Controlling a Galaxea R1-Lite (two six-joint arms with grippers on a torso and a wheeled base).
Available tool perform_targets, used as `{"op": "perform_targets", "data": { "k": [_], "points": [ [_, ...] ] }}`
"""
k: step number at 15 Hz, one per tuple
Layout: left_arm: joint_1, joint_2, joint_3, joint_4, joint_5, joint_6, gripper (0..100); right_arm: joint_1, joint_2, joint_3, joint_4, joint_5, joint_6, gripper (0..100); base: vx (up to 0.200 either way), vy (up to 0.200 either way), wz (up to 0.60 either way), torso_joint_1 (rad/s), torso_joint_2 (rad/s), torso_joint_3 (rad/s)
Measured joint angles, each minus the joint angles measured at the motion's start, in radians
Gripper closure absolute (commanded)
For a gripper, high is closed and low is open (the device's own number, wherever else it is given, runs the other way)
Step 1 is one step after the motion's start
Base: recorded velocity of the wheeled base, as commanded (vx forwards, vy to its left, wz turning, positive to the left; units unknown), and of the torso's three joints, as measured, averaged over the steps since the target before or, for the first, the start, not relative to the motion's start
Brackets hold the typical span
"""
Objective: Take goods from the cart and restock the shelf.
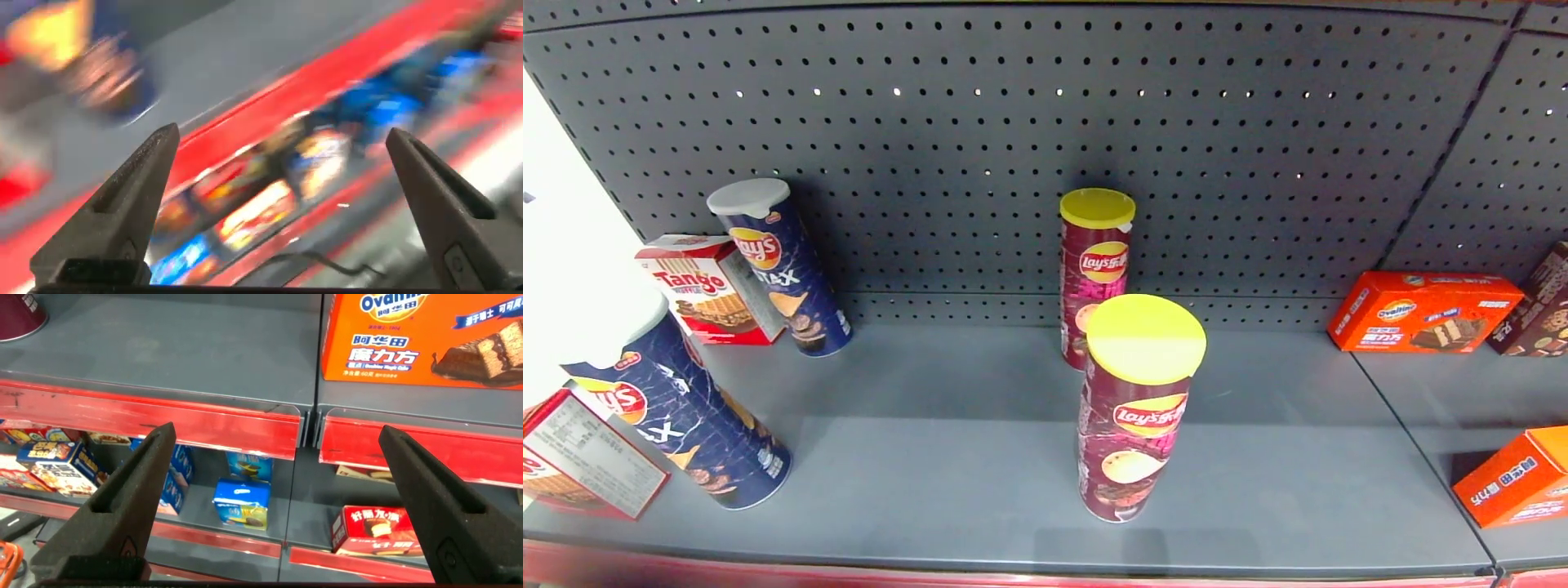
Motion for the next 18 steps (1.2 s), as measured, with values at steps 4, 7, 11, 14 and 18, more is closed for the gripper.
{"op": "perform_targets", "data": {
  "k": [4, 7, 11, 14, 18],
  "points": [
    [0.319, -0.073, 0.041, -0.073, 0.0, -0.015, 0, 0.0, 0.0, 0.0, 0.0, 0.0, 0.0, 0, 0.0, 0.0, 0.0, 0.0, 0.0, 0.0],
    [0.452, -0.101, 0.064, -0.101, -0.003, -0.016, 0, 0.0, 0.0, 0.0, 0.0, 0.0, 0.0, 0, 0.0, 0.0, 0.0, 0.0, 0.0, 0.0],
    [0.515, -0.114, 0.069, -0.102, -0.002, -0.023, 0, 0.0, 0.0, 0.0, 0.0, 0.0, 0.0, 0, 0.0, 0.0, 0.0, 0.0, 0.0, 0.0],
    [0.595, -0.144, 0.07, -0.1, -0.002, -0.056, 0, 0.0, 0.0, 0.0, 0.0, 0.0, 0.0, 0, 0.0, 0.0, 0.0, 0.0, 0.0, 0.0],
    [0.588, -0.195, 0.07, -0.043, -0.005, -0.229, 0, 0.0, 0.0, 0.0, 0.0, 0.0, 0.0, 0, 0.0, 0.0, 0.0, 0.0, 0.0, 0.0]
  ]
}}
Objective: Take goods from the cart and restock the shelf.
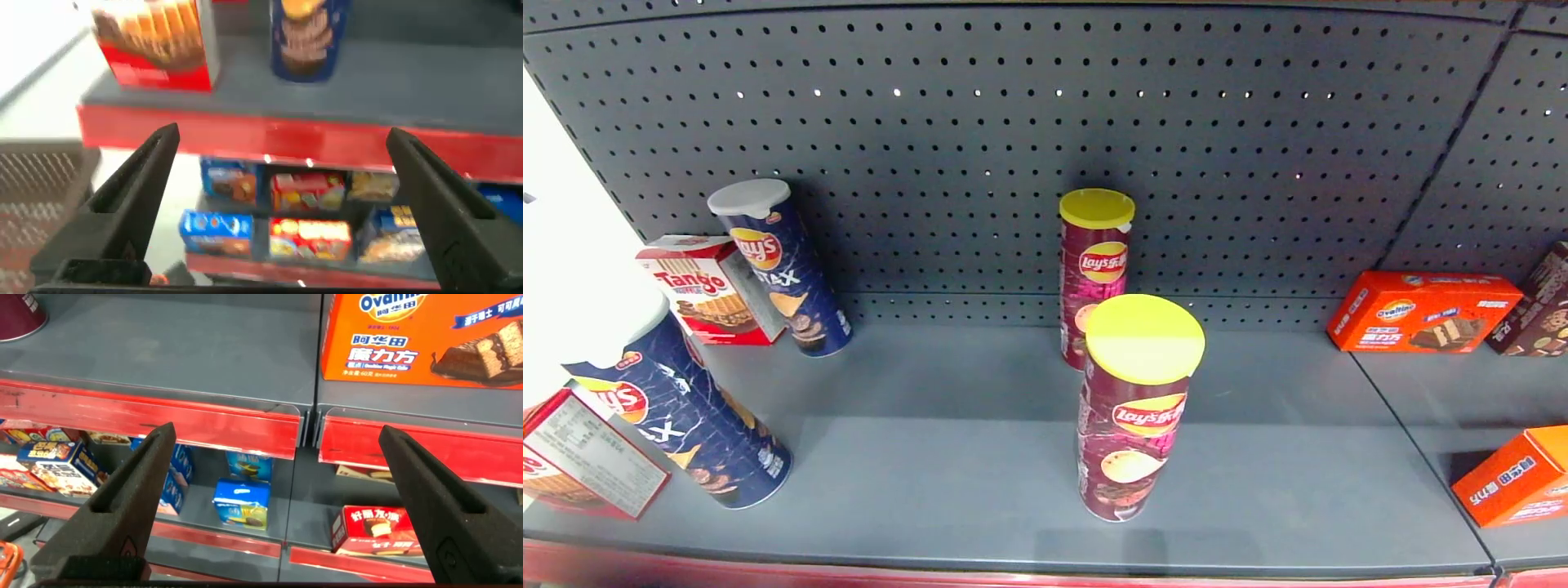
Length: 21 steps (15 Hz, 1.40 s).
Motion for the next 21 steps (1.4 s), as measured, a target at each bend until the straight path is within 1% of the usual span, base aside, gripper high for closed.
{"op": "perform_targets", "data": {
  "k": [1, 2, 3, 4, 5, 6, 7, 9, 12, 14, 17, 19, 21],
  "points": [
    [-0.001, -0.004, 0.0, 0.009, -0.015, 0.009, 0, 0.0, 0.0, 0.0, 0.0, 0.0, 0.0, 0, 0.0, 0.0, 0.0, 0.0, 0.0, 0.0],
    [-0.002, -0.007, 0.0, 0.01, -0.044, 0.041, 0, 0.0, 0.0, 0.0, 0.0, 0.0, 0.0, 0, 0.0, 0.0, 0.0, 0.0, 0.0, 0.0],
    [-0.002, -0.008, 0.0, 0.01, -0.06, 0.065, 0, 0.0, 0.0, 0.0, 0.0, 0.0, 0.0, 0, 0.0, 0.0, 0.0, 0.0, 0.0, 0.0],
    [-0.002, -0.009, 0.0, 0.01, -0.061, 0.103, 0, 0.0, 0.0, 0.0, 0.0, 0.0, 0.0, 0, 0.0, 0.0, 0.0, 0.0, 0.0, 0.0],
    [-0.002, -0.009, 0.0, 0.01, -0.051, 0.107, 0, 0.0, 0.0, 0.0, 0.0, 0.0, 0.0, 0, 0.0, 0.0, 0.0, 0.0, 0.0, 0.0],
    [-0.002, -0.009, 0.0, 0.01, -0.04, 0.098, 0, 0.0, 0.0, 0.0, 0.0, 0.0, 0.0, 0, 0.0, 0.0, 0.0, 0.0, 0.0, 0.0],
    [-0.002, -0.01, 0.0, 0.011, -0.044, 0.096, 0, 0.0, 0.0, 0.0, 0.0, 0.0, 0.0, 0, 0.0, 0.0, 0.0, 0.0, 0.0, 0.0],
    [-0.002, -0.01, -0.001, 0.012, -0.09, 0.089, 0, 0.001, 0.001, 0.0, 0.001, 0.002, 0.0, 0, 0.0, 0.0, 0.0, 0.0, 0.0, 0.0],
    [-0.002, -0.01, -0.001, 0.011, -0.099, 0.086, 0, 0.038, 0.002, 0.0, 0.001, -0.001, 0.001, 0, 0.0, 0.0, 0.0, 0.0, 0.0, 0.0],
    [-0.002, -0.01, 0.0, 0.011, -0.1, 0.086, 0, 0.043, 0.006, -0.016, -0.004, -0.007, -0.006, 0, 0.0, 0.0, 0.0, 0.0, 0.0, 0.0],
    [-0.002, -0.01, 0.0, 0.013, -0.101, 0.087, 0, 0.058, 0.116, -0.169, -0.028, 0.001, -0.018, 0, 0.0, 0.0, 0.0, 0.0, 0.0, 0.0],
    [-0.002, -0.01, -0.002, 0.012, -0.1, 0.088, 0, 0.088, 0.302, -0.302, -0.053, 0.012, -0.051, 0, 0.0, 0.0, 0.0, 0.0, 0.0, 0.0],
    [-0.002, -0.01, -0.002, 0.012, -0.1, 0.088, 0, 0.137, 0.515, -0.408, -0.103, 0.033, -0.073, 0, 0.0, 0.0, 0.0, 0.0, 0.0, 0.0]
  ]
}}
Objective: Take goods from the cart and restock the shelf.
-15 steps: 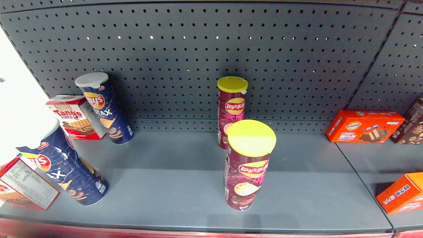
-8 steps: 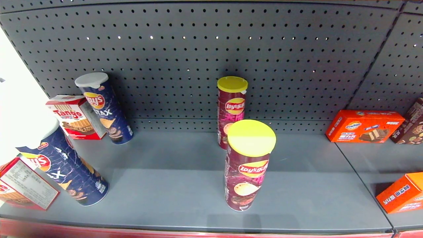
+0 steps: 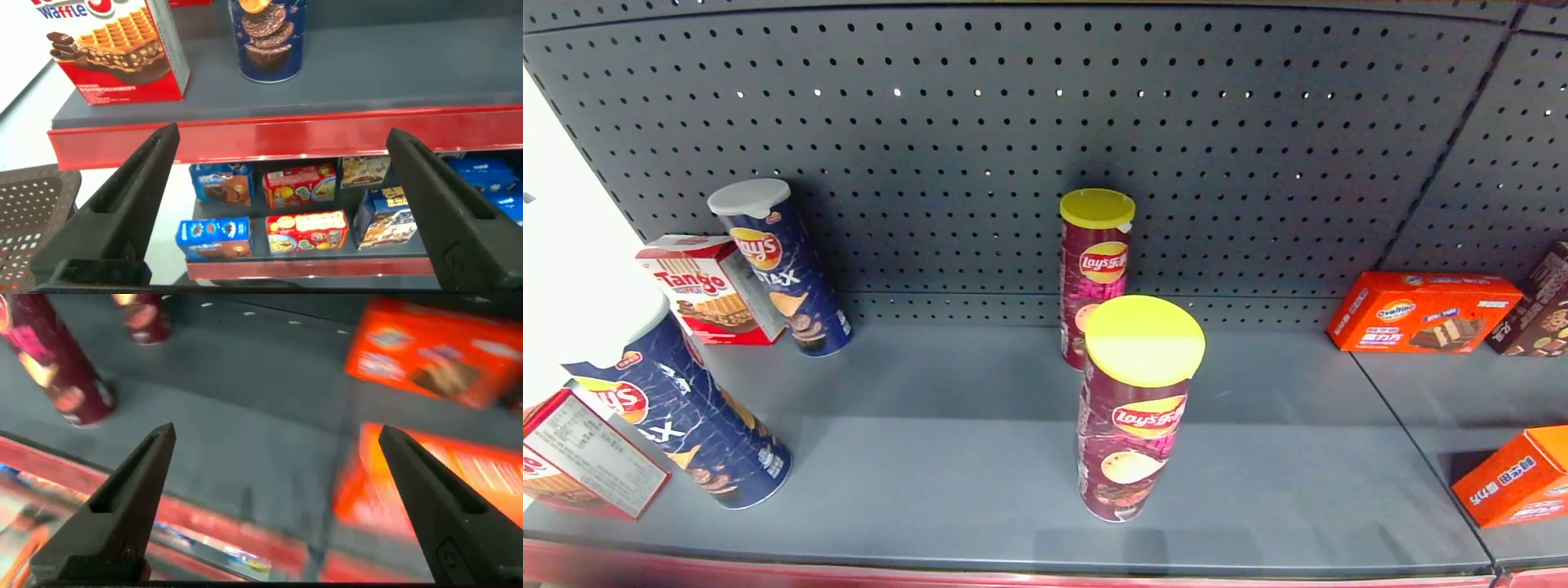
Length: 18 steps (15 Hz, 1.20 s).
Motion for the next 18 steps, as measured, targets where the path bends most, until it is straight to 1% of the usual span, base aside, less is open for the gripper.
{"op": "perform_targets", "data": {
  "k": [4, 5, 8, 9, 11, 15, 18],
  "points": [
    [0.0, 0.0, 0.0, 0.001, 0.001, -0.001, 0, 0.153, 0.35, -0.134, -0.056, 0.018, -0.02, 0, 0.0, 0.0, 0.0, 0.0, 0.0, 0.0],
    [0.0, 0.0, 0.0, 0.003, 0.001, -0.003, 0, 0.176, 0.418, -0.152, -0.076, 0.019, -0.023, 0, 0.0, 0.0, 0.0, 0.0, 0.0, 0.0],
    [-0.001, 0.0, -0.001, 0.003, 0.001, -0.008, 0, 0.229, 0.579, -0.171, -0.205, 0.023, -0.023, 0, 0.0, 0.0, 0.0, 0.0, 0.0, 0.0],
    [-0.001, 0.0, -0.001, 0.003, 0.001, -0.009, 0, 0.254, 0.625, -0.173, -0.229, 0.024, -0.022, 0, 0.0, 0.0, 0.0, 0.0, 0.0, 0.0],
    [-0.001, 0.0, -0.001, 0.003, 0.0, -0.009, 0, 0.303, 0.687, -0.18, -0.242, 0.027, -0.022, 0, 0.0, 0.0, 0.0, 0.0, 0.0, 0.0],
    [-0.002, 0.0, -0.001, 0.004, 0.0, -0.01, 0, 0.368, 0.766, -0.2, -0.245, 0.03, -0.022, 0, 0.0, 0.0, 0.0, 0.0, 0.0, 0.0],
    [-0.002, 0.0, -0.001, 0.004, 0.0, -0.009, 0, 0.392, 0.814, -0.243, -0.245, 0.031, -0.023, 0, 0.0, 0.0, 0.0, 0.0, 0.0, 0.0]
  ]
}}
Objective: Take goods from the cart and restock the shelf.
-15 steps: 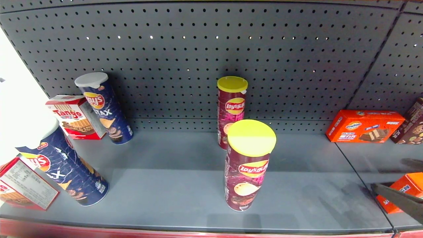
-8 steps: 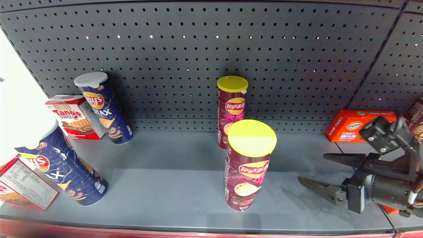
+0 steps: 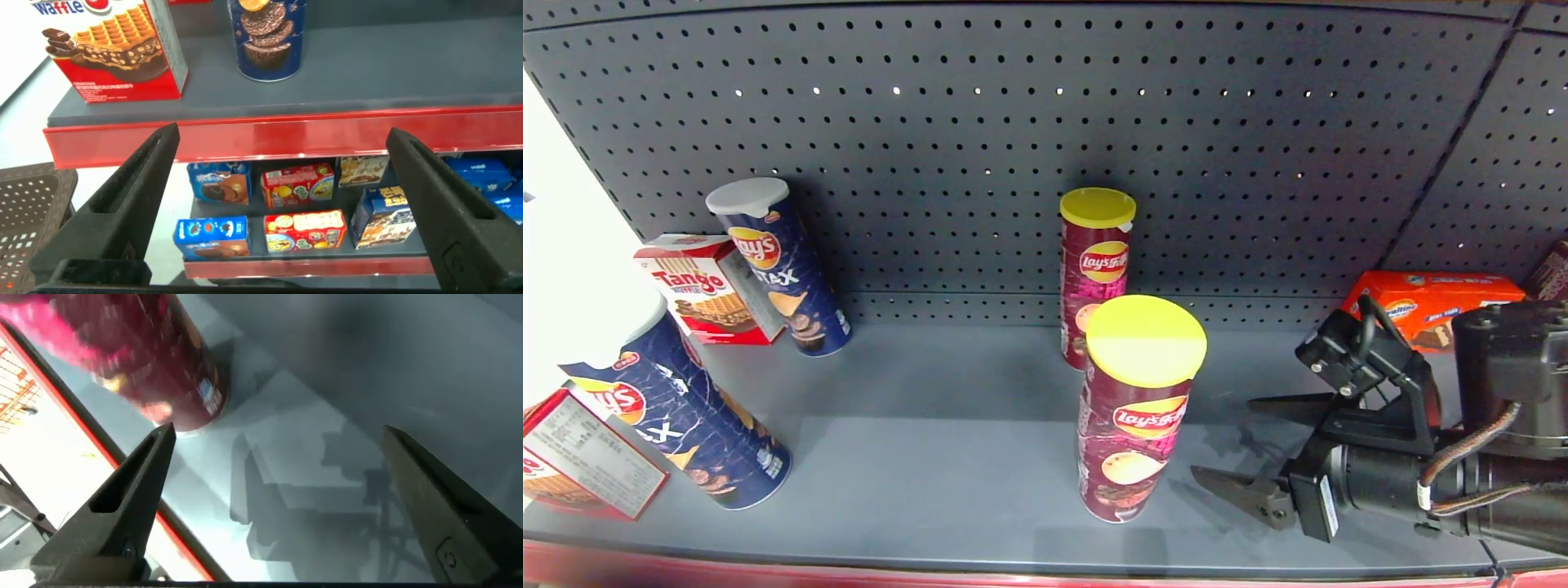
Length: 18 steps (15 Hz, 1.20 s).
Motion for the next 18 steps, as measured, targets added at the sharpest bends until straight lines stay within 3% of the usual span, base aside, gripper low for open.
{"op": "perform_targets", "data": {
  "k": [7, 18],
  "points": [
    [0.0, 0.0, -0.001, 0.0, 0.001, -0.006, 0, 0.03, 0.1, -0.077, -0.018, 0.001, 0.0, 0, 0.0, 0.0, 0.0, 0.0, 0.0, 0.0],
    [0.0, 0.0, 0.0, 0.0, 0.001, -0.007, 0, 0.006, 0.13, -0.094, -0.021, 0.002, -0.002, 0, 0.0, 0.0, 0.0, 0.0, 0.0, 0.0]
  ]
}}
